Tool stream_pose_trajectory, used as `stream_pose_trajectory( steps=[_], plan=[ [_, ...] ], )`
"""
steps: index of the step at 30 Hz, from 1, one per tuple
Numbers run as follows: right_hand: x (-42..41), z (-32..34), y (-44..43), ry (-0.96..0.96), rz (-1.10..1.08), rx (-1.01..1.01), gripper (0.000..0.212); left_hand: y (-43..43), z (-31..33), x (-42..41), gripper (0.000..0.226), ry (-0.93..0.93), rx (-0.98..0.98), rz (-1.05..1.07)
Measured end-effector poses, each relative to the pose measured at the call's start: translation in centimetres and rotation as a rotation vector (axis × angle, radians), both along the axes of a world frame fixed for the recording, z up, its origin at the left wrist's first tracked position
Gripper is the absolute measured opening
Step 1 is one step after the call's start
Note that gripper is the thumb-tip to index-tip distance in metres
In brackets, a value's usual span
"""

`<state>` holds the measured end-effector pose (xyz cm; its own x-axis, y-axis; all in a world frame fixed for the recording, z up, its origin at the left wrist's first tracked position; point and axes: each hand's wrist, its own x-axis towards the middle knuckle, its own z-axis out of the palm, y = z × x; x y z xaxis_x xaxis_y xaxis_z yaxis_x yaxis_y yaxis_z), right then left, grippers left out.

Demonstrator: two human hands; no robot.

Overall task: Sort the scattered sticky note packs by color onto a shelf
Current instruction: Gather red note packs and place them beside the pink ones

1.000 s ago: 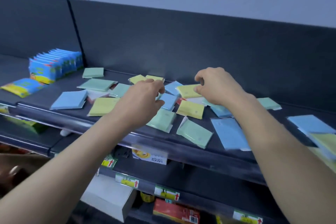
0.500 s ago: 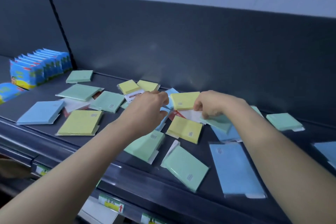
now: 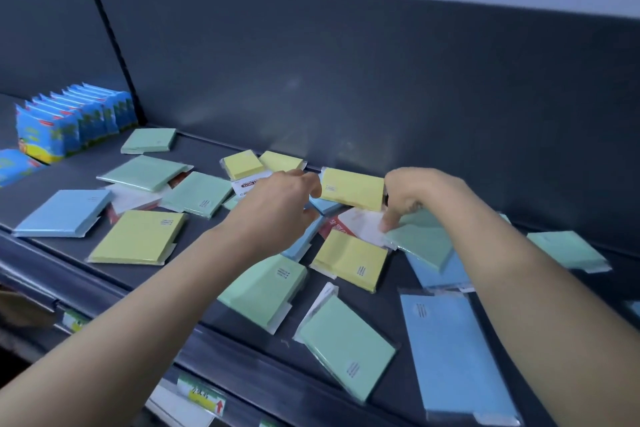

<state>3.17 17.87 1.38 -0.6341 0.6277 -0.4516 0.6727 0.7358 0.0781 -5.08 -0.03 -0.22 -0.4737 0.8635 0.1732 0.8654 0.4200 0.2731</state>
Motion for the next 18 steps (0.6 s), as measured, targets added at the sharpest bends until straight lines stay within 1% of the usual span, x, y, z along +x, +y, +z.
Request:
stream_pose_trajectory(
  steps=[4, 7, 11, 14, 18],
  plan=[
    [0.2, 0.0, -0.5, 0.013, -0.025, -0.047, 0.062, 0.3, -0.1, 0.1, 0.023, 0.003, -0.004, -0.028],
    [-0.1, -0.1, -1.1, 0.026, -0.037, -0.073, 0.066, 0.2, -0.1, 0.0, 0.023, 0.006, 0.002, -0.054],
    [-0.4, -0.2, -2.3, 0.015, -0.115, -0.122, 0.075, -0.5, 0.2, -0.4, 0.024, 0.011, -0.007, -0.102],
    [-0.3, -0.2, -2.7, 0.094, -0.202, -0.17, 0.07, -1.2, 0.4, -1.2, 0.023, 0.035, -0.004, -0.121],
    [0.2, 0.9, -3.3, 0.216, -0.278, -0.141, 0.051, -2.0, 0.5, -2.2, 0.023, 0.036, 0.009, -0.146]
  ],
)
